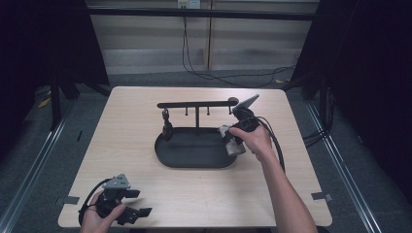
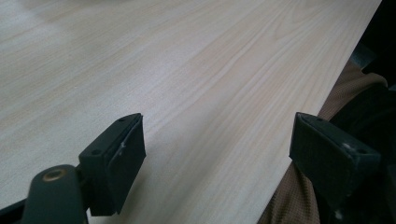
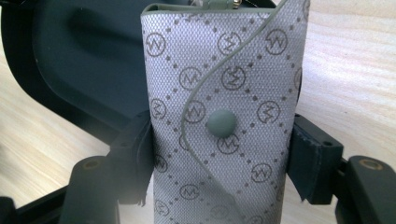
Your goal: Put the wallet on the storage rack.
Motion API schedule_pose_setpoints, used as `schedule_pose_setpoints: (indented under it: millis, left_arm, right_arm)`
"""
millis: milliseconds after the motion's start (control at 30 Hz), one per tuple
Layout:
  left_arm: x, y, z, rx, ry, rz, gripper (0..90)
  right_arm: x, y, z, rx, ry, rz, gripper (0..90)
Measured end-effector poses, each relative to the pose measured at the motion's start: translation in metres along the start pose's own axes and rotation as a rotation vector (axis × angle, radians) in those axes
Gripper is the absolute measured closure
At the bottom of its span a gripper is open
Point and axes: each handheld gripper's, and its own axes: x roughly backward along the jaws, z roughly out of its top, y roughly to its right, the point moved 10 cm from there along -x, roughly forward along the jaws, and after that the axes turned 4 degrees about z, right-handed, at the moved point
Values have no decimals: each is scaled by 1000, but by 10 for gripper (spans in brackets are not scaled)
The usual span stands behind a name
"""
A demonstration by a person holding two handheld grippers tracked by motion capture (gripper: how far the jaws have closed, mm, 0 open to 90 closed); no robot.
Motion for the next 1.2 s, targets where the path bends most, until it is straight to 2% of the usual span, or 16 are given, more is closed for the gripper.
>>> schedule_pose_setpoints:
  millis: [33,100,233,333,367,600,633,700,767,1033,1200]
  left_arm:
    - [0,0,0,1,-1,-4,182]
    - [0,0,0,1,-1,-4,182]
    - [0,0,0,1,-4,-7,182]
    - [0,0,0,1,-3,-6,182]
    - [0,0,0,-1,-3,-5,182]
    - [0,0,-1,0,-4,-8,182]
    - [-1,0,-1,2,0,-5,182]
    - [-1,0,-1,3,-2,-7,182]
    - [0,0,-1,1,-6,-8,182]
    - [-1,0,-1,2,-6,-8,182]
    - [-2,1,-2,1,-11,-13,183]
  right_arm:
    - [-2,2,0,-19,16,11,329]
    - [-4,3,1,-26,26,14,329]
    - [-11,3,3,-76,78,72,329]
    - [-15,3,4,-86,82,77,329]
    - [-18,1,5,-95,93,92,328]
    - [-28,0,7,-118,107,101,327]
    - [-29,-1,8,-126,113,115,327]
    - [-32,0,9,-127,116,102,326]
    - [-34,-1,8,-135,112,110,325]
    - [-39,1,6,-127,100,107,310]
    - [-44,2,4,-130,112,114,292]
